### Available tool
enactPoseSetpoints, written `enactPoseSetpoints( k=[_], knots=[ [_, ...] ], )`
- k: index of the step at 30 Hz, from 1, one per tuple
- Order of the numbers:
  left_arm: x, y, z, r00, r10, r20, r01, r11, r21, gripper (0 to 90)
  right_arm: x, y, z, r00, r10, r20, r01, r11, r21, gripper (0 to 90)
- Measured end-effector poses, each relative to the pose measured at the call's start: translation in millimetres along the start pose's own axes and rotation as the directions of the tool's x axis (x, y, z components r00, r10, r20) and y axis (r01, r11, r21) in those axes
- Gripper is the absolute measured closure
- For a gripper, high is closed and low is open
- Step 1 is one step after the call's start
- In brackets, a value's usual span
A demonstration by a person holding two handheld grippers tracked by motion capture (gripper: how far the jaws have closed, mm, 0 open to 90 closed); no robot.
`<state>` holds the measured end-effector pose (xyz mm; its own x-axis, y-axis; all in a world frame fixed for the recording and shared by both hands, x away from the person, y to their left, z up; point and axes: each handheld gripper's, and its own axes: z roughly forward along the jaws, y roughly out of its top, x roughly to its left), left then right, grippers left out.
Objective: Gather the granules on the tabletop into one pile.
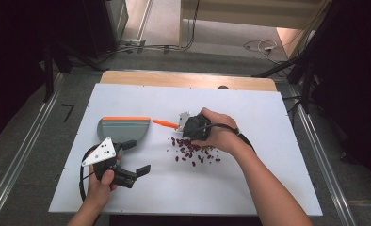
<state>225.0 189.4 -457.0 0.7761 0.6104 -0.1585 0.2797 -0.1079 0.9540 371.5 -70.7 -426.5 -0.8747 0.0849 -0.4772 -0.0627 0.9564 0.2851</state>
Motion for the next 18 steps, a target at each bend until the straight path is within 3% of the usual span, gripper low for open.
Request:
enactPoseSetpoints(
  k=[6,8,9,10,12,18],
  knots=[
    [-1.0,0.7,-3.3,0.9999,0.003,-0.015,-0.003,0.9996,-0.029,0.3,11.4,24.7,14.0,0.9965,-0.083,-0.016,0.082,0.997,-0.013,68.8],
    [-0.3,0.7,-5.7,0.9998,0.0,-0.021,0.0,0.9995,-0.033,0.3,17.0,29.1,19.7,0.9957,-0.086,-0.036,0.086,0.996,-0.002,68.8],
    [0.4,0.3,-6.4,0.9998,-0.003,-0.021,0.002,0.9994,-0.035,0.3,18.9,29.9,20.7,0.9945,-0.086,-0.06,0.086,0.996,-0.01,68.8],
    [1.1,-0.1,-7.1,0.9997,-0.004,-0.023,0.003,0.9994,-0.035,0.3,20.0,30.2,20.9,0.994,-0.099,-0.047,0.099,0.995,-0.015,68.7],
    [2.1,-0.6,-7.9,0.9996,-0.009,-0.026,0.008,0.9992,-0.038,0.3,23.3,28.8,19.1,0.9933,-0.092,-0.069,0.093,0.996,0.004,68.7],
    [2.5,0.0,-7.9,0.9995,-0.009,-0.031,0.007,0.999,-0.044,0.3,29.3,19.6,9.9,0.9857,-0.134,-0.102,0.132,0.991,-0.023,68.7]
  ],
)
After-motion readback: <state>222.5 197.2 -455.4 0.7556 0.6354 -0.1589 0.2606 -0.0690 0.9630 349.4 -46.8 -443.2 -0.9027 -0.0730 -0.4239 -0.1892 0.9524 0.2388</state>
